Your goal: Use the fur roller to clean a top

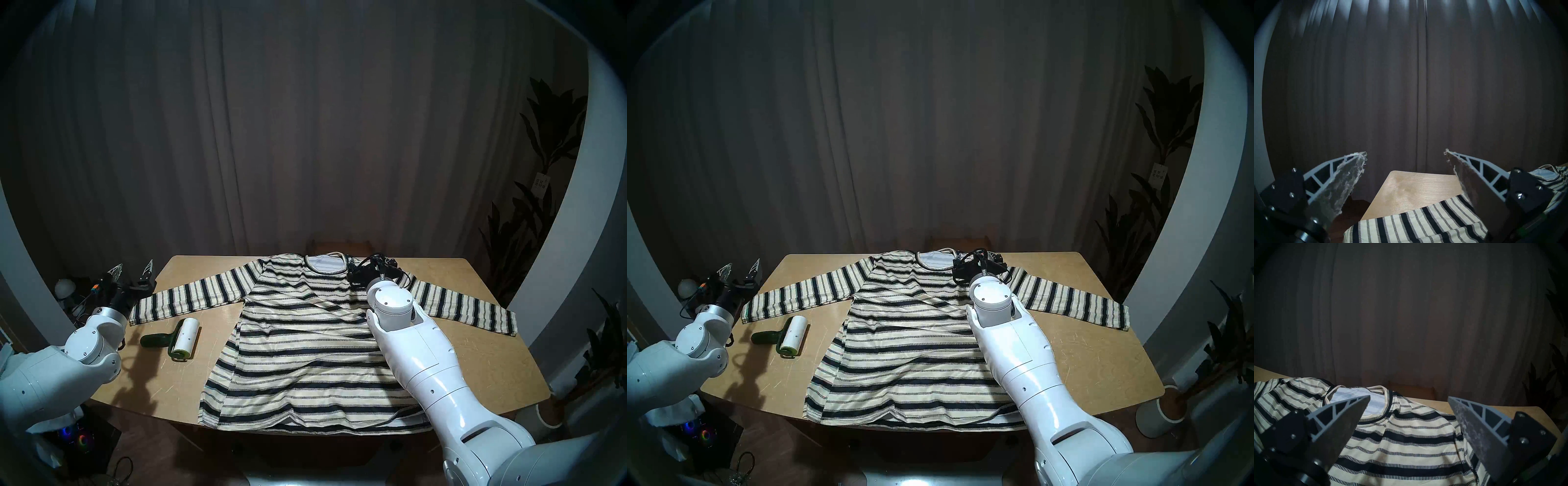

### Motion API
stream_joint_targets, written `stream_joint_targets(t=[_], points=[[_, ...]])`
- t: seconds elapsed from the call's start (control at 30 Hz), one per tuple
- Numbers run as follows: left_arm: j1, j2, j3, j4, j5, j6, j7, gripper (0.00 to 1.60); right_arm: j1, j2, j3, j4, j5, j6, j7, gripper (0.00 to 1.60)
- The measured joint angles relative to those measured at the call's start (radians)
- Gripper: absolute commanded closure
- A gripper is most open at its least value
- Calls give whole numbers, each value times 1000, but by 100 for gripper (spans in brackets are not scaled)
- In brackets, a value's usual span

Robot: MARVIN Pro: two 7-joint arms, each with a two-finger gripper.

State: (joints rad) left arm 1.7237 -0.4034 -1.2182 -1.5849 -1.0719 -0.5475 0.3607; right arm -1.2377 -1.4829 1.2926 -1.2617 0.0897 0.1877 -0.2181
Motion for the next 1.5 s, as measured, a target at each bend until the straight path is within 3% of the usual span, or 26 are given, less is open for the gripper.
stream_joint_targets(t=[0.43, 0.9, 1.5], points=[[-87, -112, 48, 30, 111, 1, 57, 0, 15, -15, -13, 15, -7, -7, -18, 0], [-188, -239, 153, 106, 251, 5, 97, 0, 23, -27, -23, 33, -12, -15, -39, 0], [-336, -390, 263, 222, 448, 6, 115, 0, 24, -29, 20, 43, 10, -31, -69, 0]])
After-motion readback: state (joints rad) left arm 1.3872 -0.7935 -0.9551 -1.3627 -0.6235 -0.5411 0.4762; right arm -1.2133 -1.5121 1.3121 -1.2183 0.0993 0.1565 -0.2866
